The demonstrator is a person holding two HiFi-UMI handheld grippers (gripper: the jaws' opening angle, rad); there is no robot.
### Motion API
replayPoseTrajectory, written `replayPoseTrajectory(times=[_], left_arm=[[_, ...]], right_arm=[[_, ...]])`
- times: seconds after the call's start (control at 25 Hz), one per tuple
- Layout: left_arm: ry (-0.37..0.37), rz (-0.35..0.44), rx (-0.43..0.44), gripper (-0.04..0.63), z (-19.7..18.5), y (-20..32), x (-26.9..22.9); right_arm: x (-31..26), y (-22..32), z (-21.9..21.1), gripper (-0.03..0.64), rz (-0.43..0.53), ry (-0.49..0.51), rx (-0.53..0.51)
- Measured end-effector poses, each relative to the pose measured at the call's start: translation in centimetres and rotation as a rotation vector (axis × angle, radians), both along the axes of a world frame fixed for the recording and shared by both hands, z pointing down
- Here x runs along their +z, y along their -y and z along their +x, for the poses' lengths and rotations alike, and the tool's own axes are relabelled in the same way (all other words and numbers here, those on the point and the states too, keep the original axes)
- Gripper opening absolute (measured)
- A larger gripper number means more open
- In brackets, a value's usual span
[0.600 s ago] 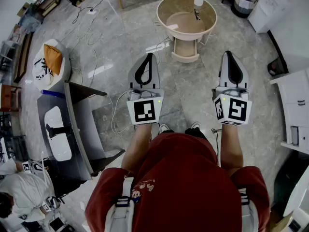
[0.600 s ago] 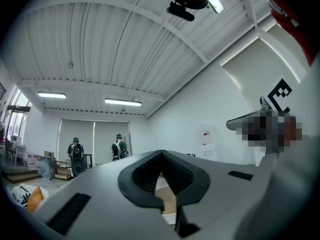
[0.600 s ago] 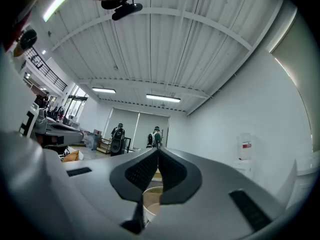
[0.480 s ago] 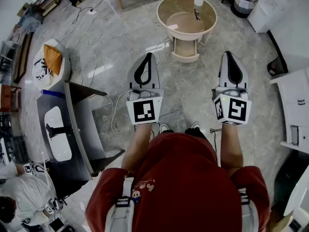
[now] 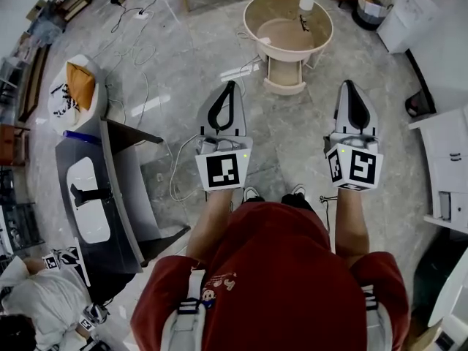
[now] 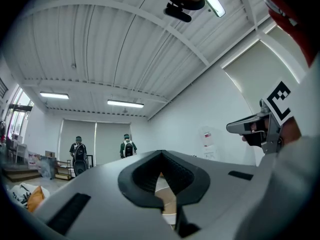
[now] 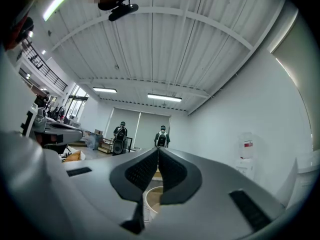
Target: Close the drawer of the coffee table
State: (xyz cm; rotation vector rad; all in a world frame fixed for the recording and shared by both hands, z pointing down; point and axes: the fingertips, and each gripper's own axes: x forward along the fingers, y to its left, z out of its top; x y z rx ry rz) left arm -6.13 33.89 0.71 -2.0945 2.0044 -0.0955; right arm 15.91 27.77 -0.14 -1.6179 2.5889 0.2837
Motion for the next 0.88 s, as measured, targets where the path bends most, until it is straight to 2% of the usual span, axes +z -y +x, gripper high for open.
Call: replayPoseTrajectory(times=[0.56,0.88], left_arm=[[-0.037,-0.019,0.011,0.012,-6.2,-2.4,1.0],[-0.018,-0.049,0.027,0.012,-6.6,1.1,2.3]], right_arm=[[0.4,-2.7,-5.4,0.025,0.0,0.042,0.021],[1.9,0.9,-5.7,0.025,-0.024,0.043,0.033]])
